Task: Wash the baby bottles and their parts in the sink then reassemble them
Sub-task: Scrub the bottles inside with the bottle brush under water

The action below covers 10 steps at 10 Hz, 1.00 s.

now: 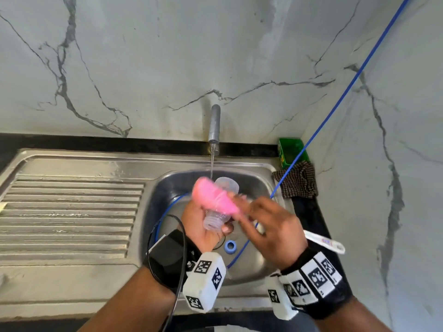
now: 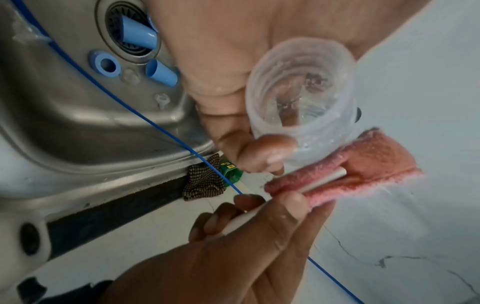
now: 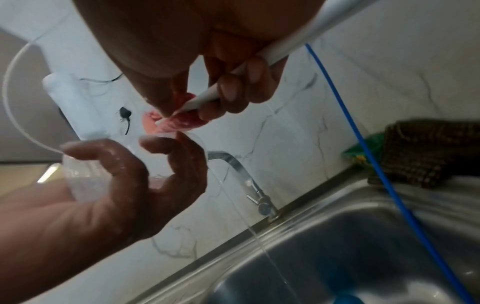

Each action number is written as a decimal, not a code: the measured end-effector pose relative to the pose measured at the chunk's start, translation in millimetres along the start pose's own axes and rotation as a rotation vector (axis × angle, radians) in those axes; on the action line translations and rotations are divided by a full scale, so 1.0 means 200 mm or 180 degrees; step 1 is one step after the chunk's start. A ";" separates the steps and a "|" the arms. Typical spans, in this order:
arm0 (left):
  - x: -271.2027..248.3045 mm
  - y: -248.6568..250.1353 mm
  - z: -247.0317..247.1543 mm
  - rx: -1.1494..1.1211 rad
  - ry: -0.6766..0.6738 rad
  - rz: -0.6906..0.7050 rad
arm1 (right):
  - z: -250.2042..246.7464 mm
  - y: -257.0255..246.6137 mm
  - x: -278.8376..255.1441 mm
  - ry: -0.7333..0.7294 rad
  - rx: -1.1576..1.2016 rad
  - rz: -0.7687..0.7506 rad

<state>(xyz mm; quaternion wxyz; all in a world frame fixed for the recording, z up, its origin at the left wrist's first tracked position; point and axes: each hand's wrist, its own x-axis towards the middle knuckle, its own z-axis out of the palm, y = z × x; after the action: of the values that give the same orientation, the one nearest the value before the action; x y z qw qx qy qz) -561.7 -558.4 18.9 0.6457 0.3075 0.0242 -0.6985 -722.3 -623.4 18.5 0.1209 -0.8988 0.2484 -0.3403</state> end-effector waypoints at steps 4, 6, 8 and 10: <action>0.02 -0.06 0.03 0.0297 0.0581 0.0383 | 0.02 0.08 -0.04 -0.0054 0.0675 -0.0010; 0.01 -0.02 -0.03 0.0318 0.0474 0.0560 | 0.02 0.08 0.01 0.0247 0.0905 0.0442; -0.05 -0.08 0.13 0.1953 0.1601 0.0621 | 0.03 -0.03 0.02 -0.0147 0.0793 -0.0128; -0.15 0.11 -0.08 0.0253 0.0302 0.0367 | 0.08 -0.13 0.02 -0.0179 0.0937 -0.0074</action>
<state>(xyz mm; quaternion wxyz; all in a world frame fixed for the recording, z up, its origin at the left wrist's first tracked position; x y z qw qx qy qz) -536.2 -529.2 27.1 0.6703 0.3665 0.0093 -0.6452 -699.8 -603.5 19.7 0.2543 -0.8834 0.1818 -0.3491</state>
